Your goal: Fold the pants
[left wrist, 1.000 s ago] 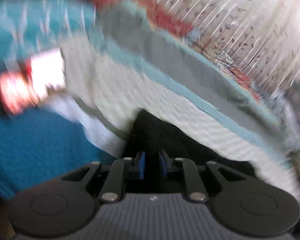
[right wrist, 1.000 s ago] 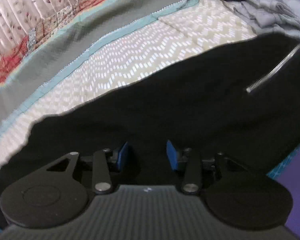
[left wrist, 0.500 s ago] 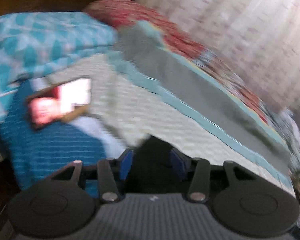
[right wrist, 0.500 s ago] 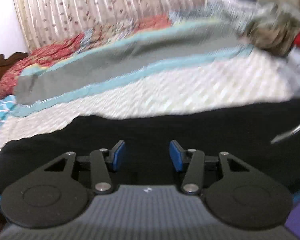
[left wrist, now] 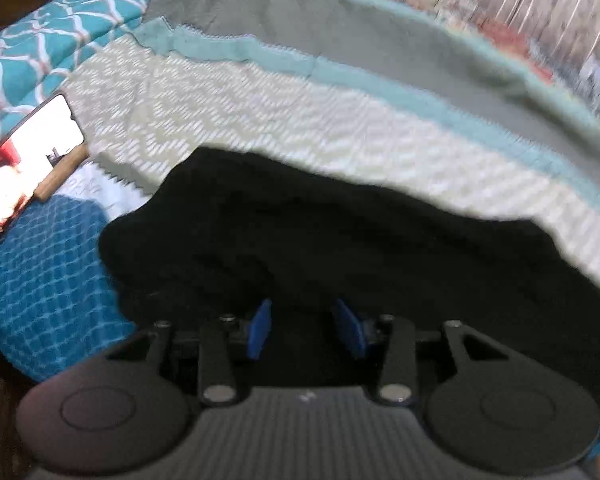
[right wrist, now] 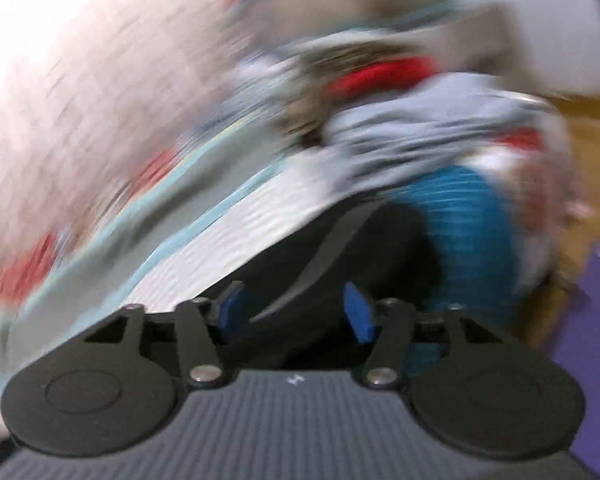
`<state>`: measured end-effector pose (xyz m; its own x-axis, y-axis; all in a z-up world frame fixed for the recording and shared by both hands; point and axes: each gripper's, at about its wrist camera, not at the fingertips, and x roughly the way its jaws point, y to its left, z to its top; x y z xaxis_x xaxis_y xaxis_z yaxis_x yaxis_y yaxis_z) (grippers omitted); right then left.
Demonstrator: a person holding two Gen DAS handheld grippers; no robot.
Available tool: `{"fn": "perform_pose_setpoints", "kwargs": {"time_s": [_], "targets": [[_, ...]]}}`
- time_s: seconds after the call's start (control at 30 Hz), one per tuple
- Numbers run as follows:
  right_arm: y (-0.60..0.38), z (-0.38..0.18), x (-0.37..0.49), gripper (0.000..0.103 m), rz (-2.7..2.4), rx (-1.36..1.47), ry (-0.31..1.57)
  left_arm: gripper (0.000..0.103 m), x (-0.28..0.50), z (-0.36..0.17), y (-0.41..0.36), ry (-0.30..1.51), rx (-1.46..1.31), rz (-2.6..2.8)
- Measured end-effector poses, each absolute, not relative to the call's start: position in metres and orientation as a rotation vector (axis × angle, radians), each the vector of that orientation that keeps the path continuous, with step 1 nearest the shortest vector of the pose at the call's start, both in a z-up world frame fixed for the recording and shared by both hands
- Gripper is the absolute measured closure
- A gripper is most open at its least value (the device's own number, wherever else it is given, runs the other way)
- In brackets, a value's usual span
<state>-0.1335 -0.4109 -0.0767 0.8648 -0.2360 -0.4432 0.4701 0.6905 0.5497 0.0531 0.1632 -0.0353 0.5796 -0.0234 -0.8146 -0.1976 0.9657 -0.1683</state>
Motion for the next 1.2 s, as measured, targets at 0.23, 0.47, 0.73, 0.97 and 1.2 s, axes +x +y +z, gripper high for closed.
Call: {"fn": "perform_pose_setpoints", "kwargs": {"time_s": [0.23,0.47,0.73,0.97,1.2], "targets": [[-0.465,-0.133,-0.128,0.029,-0.426,1.087,0.305,0.061,0.068,-0.02,0.097,0.964,-0.169,0.01],[-0.467,-0.132,-0.111,0.072,-0.435,1.054,0.345,0.061,0.075,-0.027,0.041,0.989,-0.139,-0.097],[-0.429,-0.08,-0.108,0.094,-0.422,0.691,0.329,0.061,0.073,-0.057,0.019,1.09,-0.111,-0.123],[-0.315,-0.01,-0.075,0.095,-0.069,0.222,0.314,0.06,0.062,-0.05,0.038,1.059,-0.224,-0.157],[-0.195,-0.08,-0.03,0.07,0.417,0.034,0.712,0.059,0.049,-0.053,0.051,1.057,-0.252,-0.18]]}}
